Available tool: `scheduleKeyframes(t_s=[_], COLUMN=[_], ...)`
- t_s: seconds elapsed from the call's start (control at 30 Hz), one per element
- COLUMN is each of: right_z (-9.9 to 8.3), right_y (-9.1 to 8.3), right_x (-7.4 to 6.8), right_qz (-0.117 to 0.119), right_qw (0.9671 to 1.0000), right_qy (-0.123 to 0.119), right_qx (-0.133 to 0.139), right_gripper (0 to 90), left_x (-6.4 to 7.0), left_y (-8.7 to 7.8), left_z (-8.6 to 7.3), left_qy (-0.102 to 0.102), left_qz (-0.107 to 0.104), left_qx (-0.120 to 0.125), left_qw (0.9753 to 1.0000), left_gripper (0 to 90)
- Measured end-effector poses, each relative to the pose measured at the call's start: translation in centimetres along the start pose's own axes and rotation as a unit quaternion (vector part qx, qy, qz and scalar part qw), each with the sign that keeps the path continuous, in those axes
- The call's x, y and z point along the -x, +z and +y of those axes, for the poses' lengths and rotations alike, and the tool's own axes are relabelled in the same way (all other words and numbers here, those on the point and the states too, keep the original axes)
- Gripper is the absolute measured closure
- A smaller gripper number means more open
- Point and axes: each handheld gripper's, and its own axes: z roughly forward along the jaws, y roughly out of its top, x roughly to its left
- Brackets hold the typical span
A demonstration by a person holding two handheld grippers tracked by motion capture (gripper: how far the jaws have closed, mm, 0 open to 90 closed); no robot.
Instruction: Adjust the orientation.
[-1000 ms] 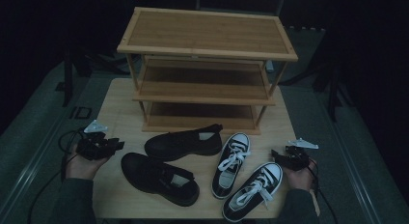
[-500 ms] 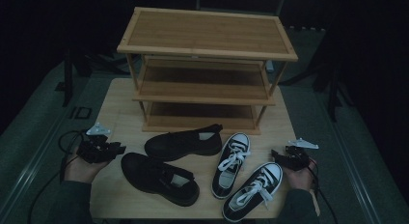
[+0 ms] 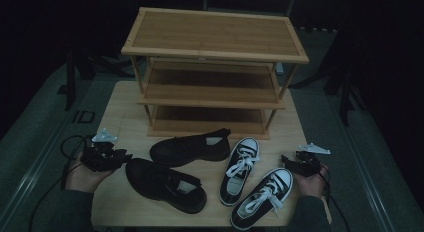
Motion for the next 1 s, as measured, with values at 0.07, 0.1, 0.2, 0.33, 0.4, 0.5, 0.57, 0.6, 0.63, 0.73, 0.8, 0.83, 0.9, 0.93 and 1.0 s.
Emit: scheduleKeyframes(t_s=[0.07,0.1,0.2,0.33,0.4,0.5,0.57,0.6,0.63,0.73,0.8,0.83,0.9,0.93,1.0], right_z=[0.0,0.0,0.0,0.0,0.0,0.0,0.0,0.0,0.0,0.0,0.0,0.0,0.0,0.0,0.0], right_y=[0.0,0.0,0.0,0.0,0.0,0.0,0.0,0.0,0.0,0.0,0.0,0.0,0.0,0.0,0.0], right_x=[0.0,0.0,0.0,0.0,0.0,0.0,0.0,0.0,0.0,0.0,0.0,0.0,0.0,0.0,0.0], right_qz=[0.0,0.0,0.0,0.0,0.0,0.0,0.0,0.0,0.0,0.0,0.0,0.0,0.0,0.0,0.0], right_qw=[1.0,1.0,1.0,1.0,1.0,1.0,1.0,1.0,1.0,1.0,1.0,1.0,1.0,1.0,1.0], right_qy=[0.0,0.0,0.0,0.0,0.0,0.0,0.0,0.0,0.0,0.0,0.0,0.0,0.0,0.0,0.0], right_qx=[0.0,0.0,0.0,0.0,0.0,0.0,0.0,0.0,0.0,0.0,0.0,0.0,0.0,0.0,0.0], right_gripper=[31.9,31.9,31.9,31.9,31.9,31.9,31.9,31.9,31.9,31.9,31.9,31.9,31.9,31.9,31.9], left_x=[0.3,0.4,0.7,1.2,1.4,1.6,1.6,1.7,1.7,2.0,2.0,2.0,2.1,2.1,2.2], left_y=[-0.1,-0.1,-0.2,-0.2,-0.2,-0.2,-0.1,-0.1,-0.1,0.0,0.0,0.0,0.0,0.0,0.0], left_z=[0.0,0.0,0.1,0.0,0.0,-0.1,-0.1,-0.1,-0.2,-0.1,-0.1,-0.1,-0.2,-0.2,-0.2], left_qy=[0.003,0.005,0.01,0.015,0.017,0.019,0.025,0.027,0.026,0.032,0.039,0.041,0.045,0.048,0.053], left_qz=[-0.002,-0.003,-0.007,-0.01,-0.012,-0.017,-0.024,-0.03,-0.034,-0.04,-0.048,-0.057,-0.071,-0.072,-0.077], left_qx=[-0.002,-0.001,-0.005,-0.006,-0.007,-0.006,-0.005,-0.003,-0.003,-0.006,-0.005,-0.003,-0.002,-0.004,-0.005], left_qw=[1.0,1.0,0.9999,0.9998,0.9998,0.9996,0.9994,0.9992,0.9991,0.9986,0.9981,0.9975,0.9965,0.9963,0.9956], left_gripper=[66.6,66.5,66.3,65.9,65.8,65.8,65.7,65.8,65.7,65.8,65.8,65.7,65.6,65.6,65.5])
